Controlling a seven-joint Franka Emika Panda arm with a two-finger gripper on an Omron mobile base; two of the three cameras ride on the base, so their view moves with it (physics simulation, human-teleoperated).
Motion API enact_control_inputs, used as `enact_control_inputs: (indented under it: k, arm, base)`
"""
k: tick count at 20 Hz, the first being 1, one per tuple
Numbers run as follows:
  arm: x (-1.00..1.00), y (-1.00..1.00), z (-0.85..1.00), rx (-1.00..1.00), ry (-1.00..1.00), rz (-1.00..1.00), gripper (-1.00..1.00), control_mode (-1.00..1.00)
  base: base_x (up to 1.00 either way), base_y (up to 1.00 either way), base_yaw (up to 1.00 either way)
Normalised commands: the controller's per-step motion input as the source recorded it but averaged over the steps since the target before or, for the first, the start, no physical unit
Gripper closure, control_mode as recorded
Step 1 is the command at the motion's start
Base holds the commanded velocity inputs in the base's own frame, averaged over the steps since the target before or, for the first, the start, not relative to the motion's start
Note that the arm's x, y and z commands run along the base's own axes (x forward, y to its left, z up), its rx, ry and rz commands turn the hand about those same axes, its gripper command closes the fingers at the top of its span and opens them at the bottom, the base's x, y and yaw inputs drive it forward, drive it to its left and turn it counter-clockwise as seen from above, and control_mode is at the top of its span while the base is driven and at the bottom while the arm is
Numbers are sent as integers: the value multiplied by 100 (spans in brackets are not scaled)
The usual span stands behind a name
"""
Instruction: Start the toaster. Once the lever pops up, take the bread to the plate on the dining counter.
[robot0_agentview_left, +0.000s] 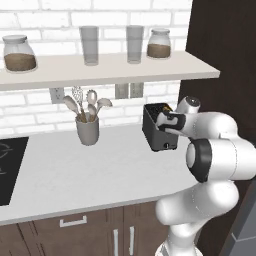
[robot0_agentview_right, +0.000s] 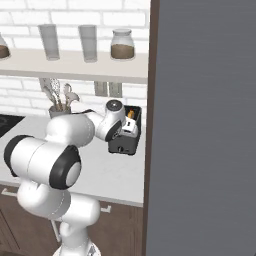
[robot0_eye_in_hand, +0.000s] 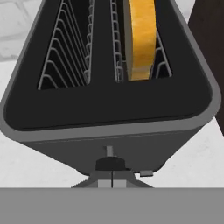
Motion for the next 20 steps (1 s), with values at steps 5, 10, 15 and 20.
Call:
enact_control_inputs:
  k: [5,10,15,20]
  arm:
    - [13,0,-13,0,0,0,100,-100]
    - [2,-2,-28,0,-2,0,100,-100]
    - [-1,0,-33,0,-2,0,100,-100]
    - [-3,0,-47,0,0,0,100,-100]
  base:
    - [0,0,0]
    - [0,0,0]
    - [0,0,0]
    - [0,0,0]
